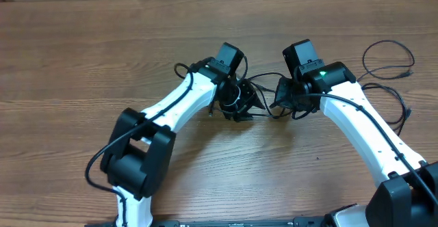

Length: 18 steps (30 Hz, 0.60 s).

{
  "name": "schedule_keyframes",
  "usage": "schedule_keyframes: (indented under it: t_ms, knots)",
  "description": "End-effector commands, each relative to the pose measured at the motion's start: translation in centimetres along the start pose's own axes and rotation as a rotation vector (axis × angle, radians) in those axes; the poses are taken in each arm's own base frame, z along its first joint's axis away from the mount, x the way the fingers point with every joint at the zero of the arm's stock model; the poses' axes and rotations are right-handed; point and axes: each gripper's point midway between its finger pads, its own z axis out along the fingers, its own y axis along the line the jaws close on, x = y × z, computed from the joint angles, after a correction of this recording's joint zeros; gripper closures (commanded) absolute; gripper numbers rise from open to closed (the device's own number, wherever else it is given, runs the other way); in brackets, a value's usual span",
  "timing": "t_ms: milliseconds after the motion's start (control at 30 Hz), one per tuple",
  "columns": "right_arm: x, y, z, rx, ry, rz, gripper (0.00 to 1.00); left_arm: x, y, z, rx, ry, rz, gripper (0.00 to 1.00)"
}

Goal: Untangle cables

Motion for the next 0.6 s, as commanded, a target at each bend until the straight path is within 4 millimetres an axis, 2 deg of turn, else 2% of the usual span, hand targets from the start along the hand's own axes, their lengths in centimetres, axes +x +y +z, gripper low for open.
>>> schedule_keyframes:
  t_ms: [0,100,200,567]
  knots:
    - [-0.8,0.1,-0.5,0.004,-0.026,0.012,0.96,-0.6,-0.1,0.9,0.008,0.003,-0.103,0.58]
    - [-0.8,0.0,-0.5,0.005,-0.024,0.012,0.96,-1.9,-0.1,0.9,0.003,-0.063,-0.117,0.57]
    - [-0.7,0.0,-0.5,0.005,-0.024,0.012,0.96,-2.2,0.1,1.0,-0.006,-0.089,-0.147,0.57]
    - [-0.7,0.0,-0.5,0.007,-0.022,0.013,0.96,-0.7,-0.3,2.2,-0.019,-0.089,-0.159,0.57]
